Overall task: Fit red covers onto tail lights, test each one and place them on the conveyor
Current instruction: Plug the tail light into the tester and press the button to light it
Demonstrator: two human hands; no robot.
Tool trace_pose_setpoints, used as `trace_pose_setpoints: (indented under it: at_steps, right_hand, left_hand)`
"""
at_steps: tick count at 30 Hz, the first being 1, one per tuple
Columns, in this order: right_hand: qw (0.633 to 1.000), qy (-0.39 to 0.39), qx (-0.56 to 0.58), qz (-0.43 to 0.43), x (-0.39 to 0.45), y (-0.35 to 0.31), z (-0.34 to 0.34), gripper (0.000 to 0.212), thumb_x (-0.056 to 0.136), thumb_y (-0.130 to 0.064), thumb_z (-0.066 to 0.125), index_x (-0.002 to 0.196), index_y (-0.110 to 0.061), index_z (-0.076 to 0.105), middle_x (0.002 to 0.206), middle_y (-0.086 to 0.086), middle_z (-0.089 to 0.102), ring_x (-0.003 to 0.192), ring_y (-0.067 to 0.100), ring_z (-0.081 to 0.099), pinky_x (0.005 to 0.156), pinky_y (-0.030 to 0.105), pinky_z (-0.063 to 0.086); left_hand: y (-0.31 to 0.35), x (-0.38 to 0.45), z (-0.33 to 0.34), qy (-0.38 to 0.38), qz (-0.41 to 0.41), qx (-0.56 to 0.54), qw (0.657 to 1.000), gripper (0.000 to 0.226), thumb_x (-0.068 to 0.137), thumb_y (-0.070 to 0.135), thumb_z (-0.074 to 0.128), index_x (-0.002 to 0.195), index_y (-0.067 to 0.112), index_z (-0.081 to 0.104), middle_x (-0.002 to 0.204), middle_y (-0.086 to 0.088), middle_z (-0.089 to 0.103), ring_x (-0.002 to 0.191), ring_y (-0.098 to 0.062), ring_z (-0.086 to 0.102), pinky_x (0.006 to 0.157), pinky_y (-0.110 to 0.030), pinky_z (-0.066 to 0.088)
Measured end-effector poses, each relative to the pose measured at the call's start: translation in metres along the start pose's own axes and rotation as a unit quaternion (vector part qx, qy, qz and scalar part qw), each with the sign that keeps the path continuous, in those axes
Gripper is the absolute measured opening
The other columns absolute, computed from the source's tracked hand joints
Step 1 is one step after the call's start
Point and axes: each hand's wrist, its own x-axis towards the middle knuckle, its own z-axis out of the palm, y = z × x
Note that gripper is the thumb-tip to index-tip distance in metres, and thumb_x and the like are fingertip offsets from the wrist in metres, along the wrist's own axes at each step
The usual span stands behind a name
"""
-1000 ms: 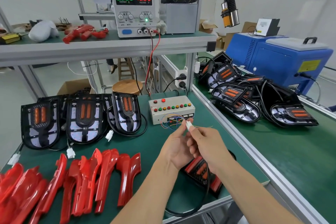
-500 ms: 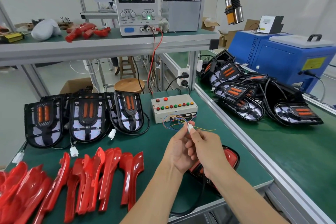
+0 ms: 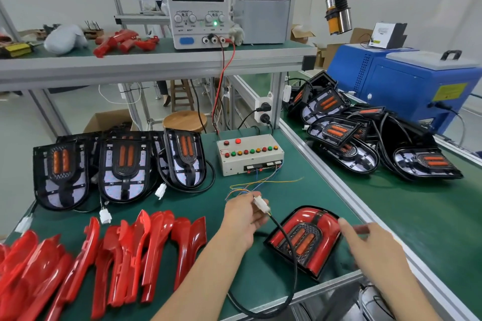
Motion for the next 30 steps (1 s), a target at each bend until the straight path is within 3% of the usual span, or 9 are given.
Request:
trace_pose_setpoints:
  at_steps: [3, 7, 10, 13, 18, 21, 24, 27, 30]
  right_hand:
    - [0.969, -0.124, 0.194, 0.09, -0.011, 0.009, 0.013, 0.053, 0.084, -0.063, 0.065, 0.107, -0.016, 0.058, 0.065, 0.009, 0.074, 0.053, 0.028, 0.071, 0.051, 0.033, 0.054]
    - [0.917, -0.18, 0.324, 0.15, -0.012, 0.008, 0.031, 0.054, 0.088, -0.044, 0.073, 0.108, 0.004, 0.059, 0.052, 0.011, 0.06, 0.042, 0.029, 0.058, 0.042, 0.029, 0.046]
    - [0.896, -0.206, 0.362, 0.153, -0.017, 0.003, 0.034, 0.062, 0.076, -0.044, 0.079, 0.11, 0.004, 0.06, 0.062, 0.02, 0.063, 0.039, 0.025, 0.053, 0.038, 0.024, 0.041]
    - [0.887, -0.237, 0.375, 0.126, -0.025, 0.004, 0.032, 0.063, 0.068, -0.041, 0.08, 0.113, -0.001, 0.061, 0.064, 0.022, 0.065, 0.043, 0.025, 0.054, 0.037, 0.025, 0.042]
    - [0.865, -0.269, 0.413, 0.095, -0.03, 0.009, 0.033, 0.051, 0.08, -0.033, 0.075, 0.121, -0.007, 0.059, 0.081, 0.026, 0.068, 0.053, 0.023, 0.057, 0.046, 0.026, 0.05]
    - [0.854, -0.271, 0.436, 0.083, -0.03, 0.009, 0.034, 0.047, 0.082, -0.032, 0.073, 0.122, -0.012, 0.058, 0.083, 0.024, 0.068, 0.055, 0.024, 0.057, 0.048, 0.027, 0.052]
    - [0.856, -0.242, 0.452, 0.065, -0.027, 0.012, 0.037, 0.046, 0.082, -0.032, 0.071, 0.122, -0.013, 0.059, 0.078, 0.019, 0.066, 0.056, 0.023, 0.057, 0.047, 0.029, 0.05]
    - [0.856, -0.22, 0.466, 0.044, -0.025, 0.013, 0.042, 0.044, 0.084, -0.027, 0.068, 0.124, -0.01, 0.059, 0.08, 0.018, 0.064, 0.058, 0.024, 0.058, 0.051, 0.03, 0.053]
    - [0.847, -0.238, 0.473, 0.039, -0.023, 0.014, 0.047, 0.044, 0.085, -0.023, 0.067, 0.126, -0.012, 0.058, 0.081, 0.017, 0.064, 0.062, 0.023, 0.06, 0.056, 0.032, 0.056]
  left_hand:
    - [0.002, -0.001, -0.005, 0.026, 0.008, 0.074, 0.997, 0.022, 0.106, 0.022, 0.048, 0.107, 0.005, 0.061, 0.085, -0.014, 0.073, 0.069, -0.025, 0.066, 0.067, -0.033, 0.051]
    - [0.01, -0.002, -0.012, 0.031, 0.004, 0.197, 0.98, 0.04, 0.106, 0.038, 0.047, 0.111, 0.001, 0.062, 0.095, -0.017, 0.074, 0.066, -0.026, 0.068, 0.055, -0.027, 0.051]
    - [0.016, 0.001, -0.021, 0.087, 0.081, 0.272, 0.955, 0.05, 0.104, 0.045, 0.046, 0.095, 0.001, 0.069, 0.079, -0.011, 0.074, 0.058, -0.024, 0.068, 0.05, -0.025, 0.047]
    - [0.023, 0.006, -0.03, 0.131, 0.211, 0.363, 0.898, 0.047, 0.102, 0.043, 0.048, 0.083, 0.004, 0.067, 0.072, -0.008, 0.07, 0.067, -0.027, 0.07, 0.071, -0.035, 0.055]
    - [0.045, 0.022, -0.027, 0.132, 0.32, 0.41, 0.844, 0.018, 0.099, 0.025, 0.053, 0.095, 0.015, 0.067, 0.092, -0.002, 0.07, 0.086, -0.024, 0.064, 0.074, -0.035, 0.048]
    - [0.056, 0.032, -0.026, 0.071, 0.367, 0.463, 0.804, 0.02, 0.102, 0.027, 0.056, 0.115, 0.018, 0.069, 0.112, 0.004, 0.065, 0.105, -0.013, 0.061, 0.09, -0.028, 0.046]
    - [0.051, 0.034, -0.022, -0.07, 0.384, 0.529, 0.754, 0.023, 0.101, 0.035, 0.058, 0.118, 0.028, 0.071, 0.114, 0.018, 0.066, 0.106, 0.006, 0.056, 0.094, -0.011, 0.038]
    - [0.033, 0.039, -0.022, -0.146, 0.368, 0.616, 0.681, 0.021, 0.1, 0.036, 0.06, 0.102, 0.024, 0.077, 0.106, 0.011, 0.071, 0.102, -0.006, 0.06, 0.099, -0.028, 0.046]
    - [0.031, 0.043, -0.027, -0.147, 0.327, 0.573, 0.737, 0.022, 0.099, 0.034, 0.06, 0.1, 0.024, 0.08, 0.106, 0.012, 0.072, 0.102, -0.006, 0.063, 0.097, -0.028, 0.047]
